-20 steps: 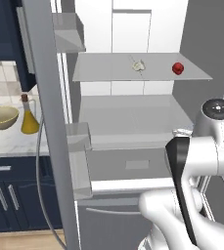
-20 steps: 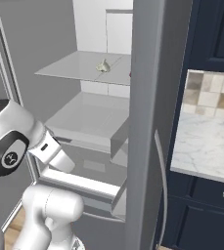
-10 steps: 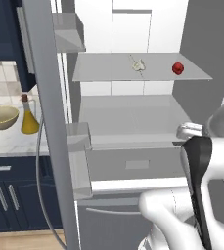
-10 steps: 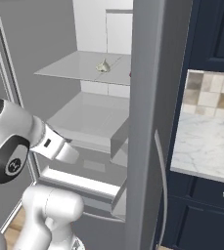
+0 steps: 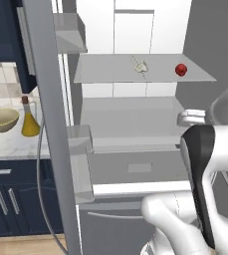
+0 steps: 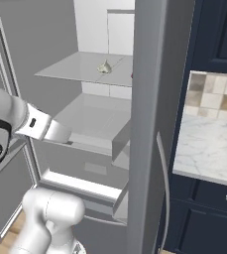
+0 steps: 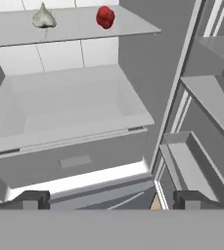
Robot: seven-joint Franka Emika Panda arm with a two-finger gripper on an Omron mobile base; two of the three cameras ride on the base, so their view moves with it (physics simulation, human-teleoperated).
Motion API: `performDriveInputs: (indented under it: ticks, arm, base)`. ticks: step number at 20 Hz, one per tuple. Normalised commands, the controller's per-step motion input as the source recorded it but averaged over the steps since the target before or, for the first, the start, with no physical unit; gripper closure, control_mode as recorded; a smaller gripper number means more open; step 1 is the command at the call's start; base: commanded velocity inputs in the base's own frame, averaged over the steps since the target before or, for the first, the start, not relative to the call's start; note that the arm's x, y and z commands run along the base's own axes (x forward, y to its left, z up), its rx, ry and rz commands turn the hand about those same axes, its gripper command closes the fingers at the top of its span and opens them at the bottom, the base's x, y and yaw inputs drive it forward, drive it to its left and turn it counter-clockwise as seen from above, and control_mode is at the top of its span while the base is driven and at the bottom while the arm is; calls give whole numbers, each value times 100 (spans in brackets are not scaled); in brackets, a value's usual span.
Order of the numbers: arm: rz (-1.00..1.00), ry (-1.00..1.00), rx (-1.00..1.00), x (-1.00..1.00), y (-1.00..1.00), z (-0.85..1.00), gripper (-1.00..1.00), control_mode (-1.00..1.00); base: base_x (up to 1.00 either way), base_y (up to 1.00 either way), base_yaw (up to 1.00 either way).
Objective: Retrieve the bottle and the shaker from the cabinet and place them next to the mixing bowl on the counter. Then add garlic from the fridge to the mixing bowl.
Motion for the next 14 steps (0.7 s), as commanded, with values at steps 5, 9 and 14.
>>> performDriveInputs:
  ticks: [5,9,14]
  arm:
    - [10,0,0,21,1,41,-100,-100]
    - [11,0,0,47,11,26,-100,-100]
    - [18,-12,0,49,0,9,-100,-100]
  base:
    - [0,0,0]
    - [0,0,0]
    - [0,0,0]
